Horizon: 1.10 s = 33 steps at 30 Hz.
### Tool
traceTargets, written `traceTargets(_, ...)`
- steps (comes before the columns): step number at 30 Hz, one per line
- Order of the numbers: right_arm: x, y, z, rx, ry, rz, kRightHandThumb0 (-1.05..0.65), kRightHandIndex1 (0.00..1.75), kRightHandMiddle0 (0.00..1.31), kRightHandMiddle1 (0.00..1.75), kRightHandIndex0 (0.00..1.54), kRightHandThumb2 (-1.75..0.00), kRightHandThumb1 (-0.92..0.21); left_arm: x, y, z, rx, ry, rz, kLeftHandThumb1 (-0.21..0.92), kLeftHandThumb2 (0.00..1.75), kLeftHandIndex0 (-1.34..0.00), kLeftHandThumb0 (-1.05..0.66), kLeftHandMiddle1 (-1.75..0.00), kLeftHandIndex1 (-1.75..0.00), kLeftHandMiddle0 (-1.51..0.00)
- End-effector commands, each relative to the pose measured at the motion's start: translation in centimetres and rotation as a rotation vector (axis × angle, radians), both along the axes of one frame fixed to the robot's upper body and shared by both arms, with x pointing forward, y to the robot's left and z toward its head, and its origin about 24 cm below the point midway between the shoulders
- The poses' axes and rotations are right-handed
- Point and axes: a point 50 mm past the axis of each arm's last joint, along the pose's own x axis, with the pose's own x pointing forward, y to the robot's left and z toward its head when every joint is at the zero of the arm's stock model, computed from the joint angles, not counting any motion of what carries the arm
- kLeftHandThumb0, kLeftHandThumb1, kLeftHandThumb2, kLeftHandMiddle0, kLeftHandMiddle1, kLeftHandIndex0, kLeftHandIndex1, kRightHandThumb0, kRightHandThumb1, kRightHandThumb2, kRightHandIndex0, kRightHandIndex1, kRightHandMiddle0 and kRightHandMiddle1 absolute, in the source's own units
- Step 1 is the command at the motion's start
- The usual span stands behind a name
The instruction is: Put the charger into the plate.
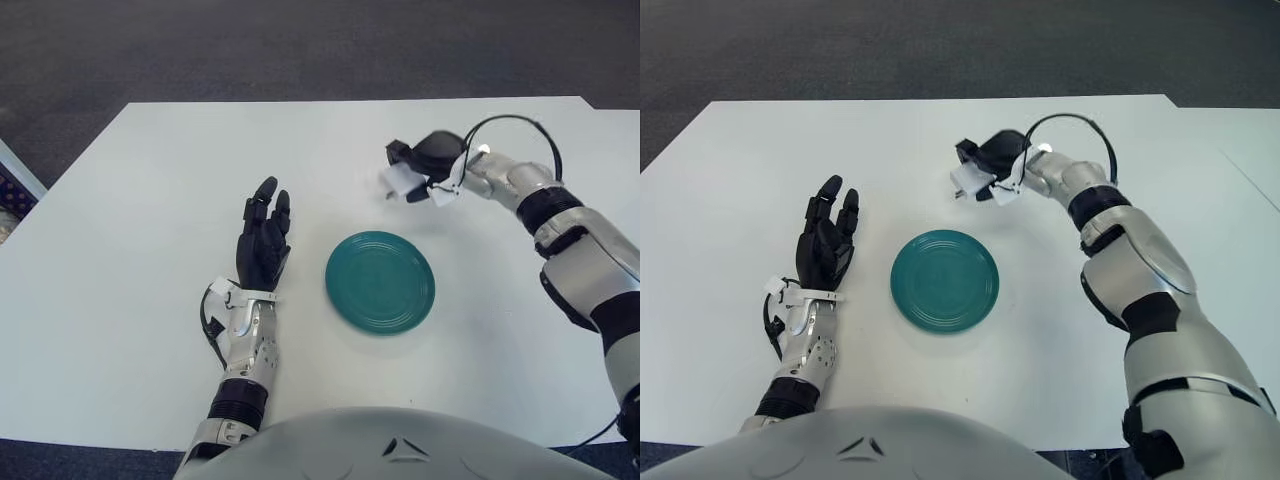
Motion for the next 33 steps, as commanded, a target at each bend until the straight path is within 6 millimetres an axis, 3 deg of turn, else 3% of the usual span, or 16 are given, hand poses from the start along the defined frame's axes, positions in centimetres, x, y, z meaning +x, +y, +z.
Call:
traceTargets(1, -1.3, 0.9, 1.0, 0.006, 0.003, 0.084, -0.44, 1.75, 0.68, 1.75, 0.88, -0.67, -0.92, -3.7, -3.0, -4.1, -0.151, 0.225, 0.024, 0.92, 0.69, -0.01, -0.87, 0.00, -0.72, -0.20)
traceTargets(20, -6.4, 3.4, 2.0, -0.052, 0.035, 0.199, -0.44, 1.75, 0.63, 1.75, 0.90, -0.62, -0.92, -3.8, -2.3, -4.1, -0.112, 0.236, 0.034, 0.92, 0.76, 0.00, -0.83, 0.00, -0.64, -0.18)
traceTargets(21, -6.5, 3.5, 2.0, -0.053, 0.039, 0.202, -0.43, 1.75, 0.55, 1.75, 0.90, -0.74, -0.81, -3.8, -2.3, -4.1, -0.110, 0.239, 0.033, 0.92, 0.76, 0.00, -0.82, 0.00, -0.63, -0.18)
traceTargets(25, -7.2, 3.8, 2.0, -0.050, 0.071, 0.216, -0.41, 1.75, 0.44, 1.75, 0.92, -0.93, -0.63, -3.9, -2.2, -4.1, -0.135, 0.243, 0.036, 0.92, 0.77, 0.00, -0.81, 0.00, -0.61, -0.18)
traceTargets(33, -8.5, 4.1, 0.8, -0.066, 0.183, 0.236, -0.41, 1.75, 0.42, 1.75, 0.95, -0.98, -0.58, -4.1, -2.0, -3.9, -0.122, 0.228, 0.042, 0.92, 0.77, 0.00, -0.78, 0.00, -0.60, -0.19)
